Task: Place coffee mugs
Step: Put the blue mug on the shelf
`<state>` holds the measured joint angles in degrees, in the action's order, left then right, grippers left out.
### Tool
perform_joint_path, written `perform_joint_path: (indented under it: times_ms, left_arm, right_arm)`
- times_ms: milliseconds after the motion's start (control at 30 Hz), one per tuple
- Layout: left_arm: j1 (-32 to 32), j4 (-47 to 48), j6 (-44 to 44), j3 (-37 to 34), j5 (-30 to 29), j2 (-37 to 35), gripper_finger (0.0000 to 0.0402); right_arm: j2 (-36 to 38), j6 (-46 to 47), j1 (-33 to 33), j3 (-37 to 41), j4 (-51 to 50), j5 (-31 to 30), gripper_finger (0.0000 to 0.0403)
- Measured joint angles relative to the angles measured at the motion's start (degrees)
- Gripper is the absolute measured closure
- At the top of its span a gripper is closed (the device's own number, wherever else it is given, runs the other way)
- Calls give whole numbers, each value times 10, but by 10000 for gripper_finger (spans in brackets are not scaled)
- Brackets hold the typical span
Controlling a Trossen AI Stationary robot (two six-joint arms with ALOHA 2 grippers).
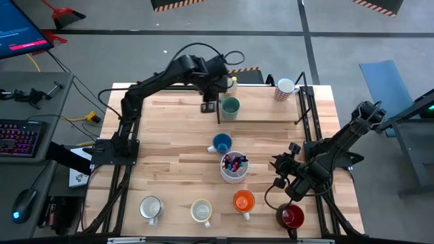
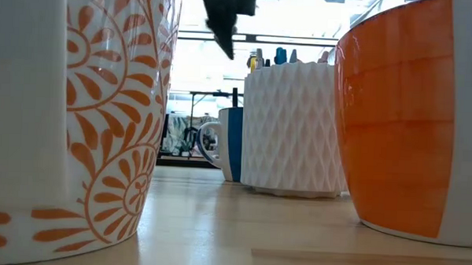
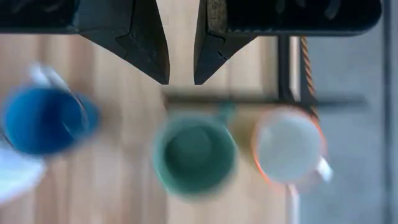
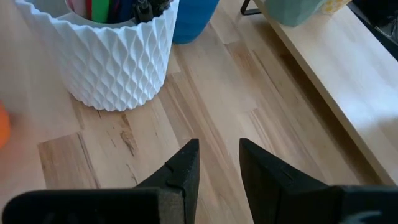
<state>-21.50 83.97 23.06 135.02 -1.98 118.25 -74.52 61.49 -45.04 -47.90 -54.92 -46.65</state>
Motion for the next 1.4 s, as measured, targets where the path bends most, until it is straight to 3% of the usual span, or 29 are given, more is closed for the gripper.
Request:
perform_joint_path:
  times_ms: [133,300,500,633,767,833,1000,1067,1400]
  left_arm:
    - [15,65,-37,-3,10,-23,337]
    - [36,57,-50,-69,96,-72,337]
    - [75,60,-75,-236,113,-166,337]
    - [102,55,-104,-368,108,-249,337]
    - [121,-9,-138,-503,105,-349,337]
    - [129,-57,-162,-566,104,-401,337]
    - [142,-151,-230,-706,104,-522,337]
    - [148,-191,-253,-758,102,-565,337]
    - [180,-501,-266,-965,0,-694,337]
  right_arm:
    - [0,0,0,0,5,-15,311]
    - [0,-22,2,0,41,-54,311]
    - [0,-133,46,0,132,-93,311]
    - [0,-273,115,0,217,-93,311]
    - [0,-425,201,0,322,-77,311]
    - [0,-492,249,-10,354,-39,311]
    - [-1,-600,374,-70,393,208,311]
    - [-6,-621,413,-101,391,275,311]
    - [-148,-673,497,-307,151,398,311]
